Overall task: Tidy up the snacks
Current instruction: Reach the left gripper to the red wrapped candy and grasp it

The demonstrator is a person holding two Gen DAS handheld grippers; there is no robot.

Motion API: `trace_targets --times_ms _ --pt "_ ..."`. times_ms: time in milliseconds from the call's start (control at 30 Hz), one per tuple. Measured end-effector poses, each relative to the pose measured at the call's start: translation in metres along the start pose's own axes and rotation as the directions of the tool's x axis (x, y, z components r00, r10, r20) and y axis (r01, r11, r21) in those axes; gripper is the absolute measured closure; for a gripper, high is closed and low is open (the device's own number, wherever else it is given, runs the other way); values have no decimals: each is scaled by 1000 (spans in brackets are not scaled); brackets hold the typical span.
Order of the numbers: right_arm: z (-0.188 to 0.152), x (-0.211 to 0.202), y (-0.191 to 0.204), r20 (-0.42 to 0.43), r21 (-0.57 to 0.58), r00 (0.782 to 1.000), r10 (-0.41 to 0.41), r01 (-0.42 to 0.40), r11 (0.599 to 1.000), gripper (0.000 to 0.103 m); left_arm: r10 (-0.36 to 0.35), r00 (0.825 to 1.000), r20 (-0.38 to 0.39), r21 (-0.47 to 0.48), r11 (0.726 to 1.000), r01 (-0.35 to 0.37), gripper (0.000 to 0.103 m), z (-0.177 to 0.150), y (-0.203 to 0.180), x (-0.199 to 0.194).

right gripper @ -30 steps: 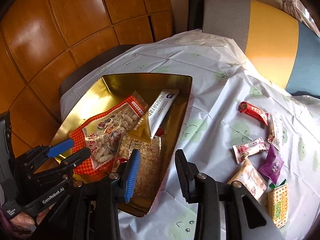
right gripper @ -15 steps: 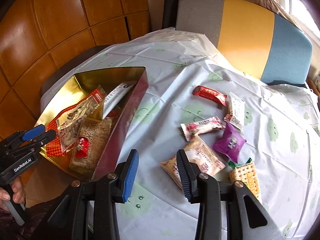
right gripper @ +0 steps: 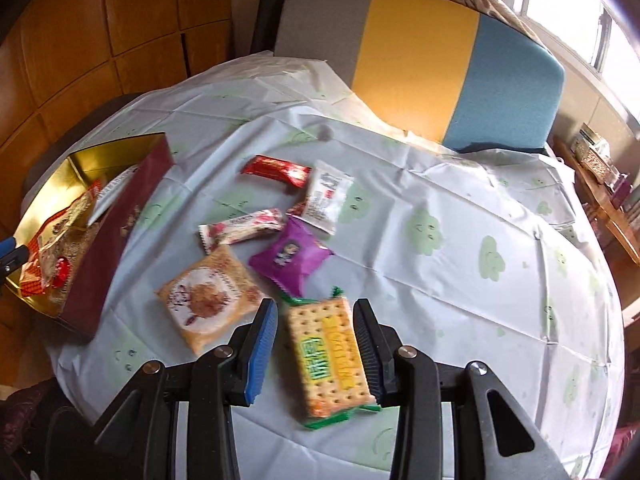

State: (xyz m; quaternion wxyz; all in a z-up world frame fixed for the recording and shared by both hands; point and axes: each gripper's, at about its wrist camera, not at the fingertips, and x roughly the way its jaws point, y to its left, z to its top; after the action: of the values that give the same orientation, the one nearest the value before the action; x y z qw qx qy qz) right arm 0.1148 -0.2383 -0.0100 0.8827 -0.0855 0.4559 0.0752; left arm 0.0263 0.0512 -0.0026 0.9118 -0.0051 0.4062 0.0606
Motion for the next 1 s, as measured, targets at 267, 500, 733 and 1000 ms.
trace_targets --times_ms 267,500,733,1000 --pt "-10 12 -62 -43 213 996 -75 82 974 63 -42 999 -11 62 997 42 48 16 -30 0" --pt "-11 9 -71 -61 270 995 -74 88 959 63 -131 990 -42 138 981 136 48 39 -70 7" --pt "-9 7 -75 -59 294 996 -71 86 952 63 -158 984 -80 275 946 174 51 70 -118 30" --pt "-7 3 -73 -45 297 998 -48 59 953 63 -153 980 -123 467 863 193 41 116 -168 80"
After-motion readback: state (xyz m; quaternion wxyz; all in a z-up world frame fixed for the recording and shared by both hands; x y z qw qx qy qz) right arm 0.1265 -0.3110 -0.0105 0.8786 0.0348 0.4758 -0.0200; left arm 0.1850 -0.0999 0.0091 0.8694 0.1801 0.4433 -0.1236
